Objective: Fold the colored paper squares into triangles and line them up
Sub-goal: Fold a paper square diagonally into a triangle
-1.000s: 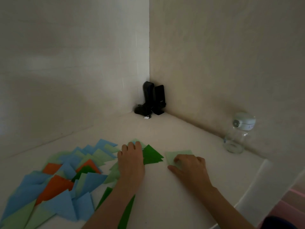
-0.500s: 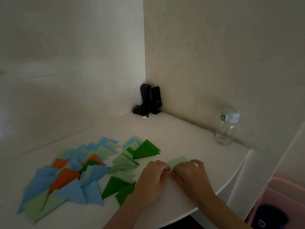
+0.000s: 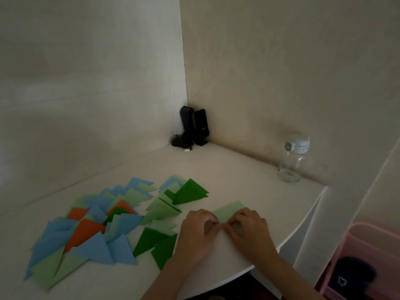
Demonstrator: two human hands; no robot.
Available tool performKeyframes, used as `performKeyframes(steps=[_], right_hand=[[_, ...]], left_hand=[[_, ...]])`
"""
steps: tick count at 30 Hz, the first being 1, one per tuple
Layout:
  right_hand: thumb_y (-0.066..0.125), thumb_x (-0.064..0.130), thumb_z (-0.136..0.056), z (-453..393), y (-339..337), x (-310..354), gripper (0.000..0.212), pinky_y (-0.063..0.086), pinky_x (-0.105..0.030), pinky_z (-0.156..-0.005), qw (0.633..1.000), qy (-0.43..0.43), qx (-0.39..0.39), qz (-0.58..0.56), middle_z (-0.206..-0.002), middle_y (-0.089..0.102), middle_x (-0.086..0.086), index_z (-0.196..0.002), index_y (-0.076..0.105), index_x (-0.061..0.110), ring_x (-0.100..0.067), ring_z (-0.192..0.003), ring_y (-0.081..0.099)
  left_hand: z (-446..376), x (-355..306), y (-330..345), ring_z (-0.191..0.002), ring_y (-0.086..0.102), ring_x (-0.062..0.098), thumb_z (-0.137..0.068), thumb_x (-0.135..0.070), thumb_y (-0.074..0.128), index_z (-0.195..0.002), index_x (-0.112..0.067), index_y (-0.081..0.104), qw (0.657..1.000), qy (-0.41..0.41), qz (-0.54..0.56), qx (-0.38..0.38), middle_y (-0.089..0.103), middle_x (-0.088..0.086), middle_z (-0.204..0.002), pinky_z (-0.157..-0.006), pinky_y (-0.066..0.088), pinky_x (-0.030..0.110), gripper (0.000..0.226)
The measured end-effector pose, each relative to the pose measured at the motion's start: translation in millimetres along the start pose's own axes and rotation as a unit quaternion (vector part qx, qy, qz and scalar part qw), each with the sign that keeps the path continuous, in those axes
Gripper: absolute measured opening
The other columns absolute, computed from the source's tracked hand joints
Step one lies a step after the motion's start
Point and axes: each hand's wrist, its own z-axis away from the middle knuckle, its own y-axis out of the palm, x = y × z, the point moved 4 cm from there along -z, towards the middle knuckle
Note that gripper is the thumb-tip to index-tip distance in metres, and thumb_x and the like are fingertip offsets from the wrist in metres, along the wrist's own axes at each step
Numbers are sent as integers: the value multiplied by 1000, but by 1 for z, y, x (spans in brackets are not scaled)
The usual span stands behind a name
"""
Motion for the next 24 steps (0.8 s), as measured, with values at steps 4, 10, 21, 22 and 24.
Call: performKeyframes(steps=[4, 10, 21, 22, 24], right_hand=[[59, 46, -84, -4, -1, 2, 19, 37, -33, -80, 999, 37, 31, -23, -83, 46, 14, -73, 54, 32, -14, -89, 52], [60, 47, -83, -7, 1, 3, 20, 37, -32, -78, 998, 52, 25, -10, -81, 47, 14, -71, 52, 33, -13, -86, 52], [70, 45, -73, -7, 1, -2, 31, 36, -29, -74, 997, 65, 10, -39, -85, 46, 16, -86, 44, 32, -8, -80, 50], [70, 44, -74, -7, 1, -2, 31, 37, -30, -74, 997, 63, 13, -37, -86, 47, 15, -86, 44, 32, -9, -80, 51], [70, 42, -74, -8, 1, -3, 30, 37, -31, -75, 997, 59, 25, -44, -88, 48, 14, -86, 44, 32, -10, -82, 51]], left_hand=[[-1, -3, 3, -81, 49, 3, -73, -52, 49, -74, -33, 60, 999, -23, -9, -25, 59, -19, -80, -77, 42, 27, 22], [-3, -2, 5, -78, 49, 3, -72, -47, 57, -71, -36, 55, 998, -52, -4, -30, 55, -21, -75, -77, 44, 29, 11], [-13, -4, 1, -76, 56, -3, -72, -23, 75, -65, -35, 62, 992, -125, 25, 3, 64, -18, -74, -77, 46, 18, 19], [-14, -5, 0, -76, 56, -4, -72, -23, 75, -66, -35, 63, 991, -129, 27, 7, 65, -18, -74, -76, 45, 16, 18], [-13, -5, -1, -76, 58, -3, -72, -21, 75, -66, -34, 65, 990, -136, 32, 15, 66, -17, -75, -75, 45, 14, 17]])
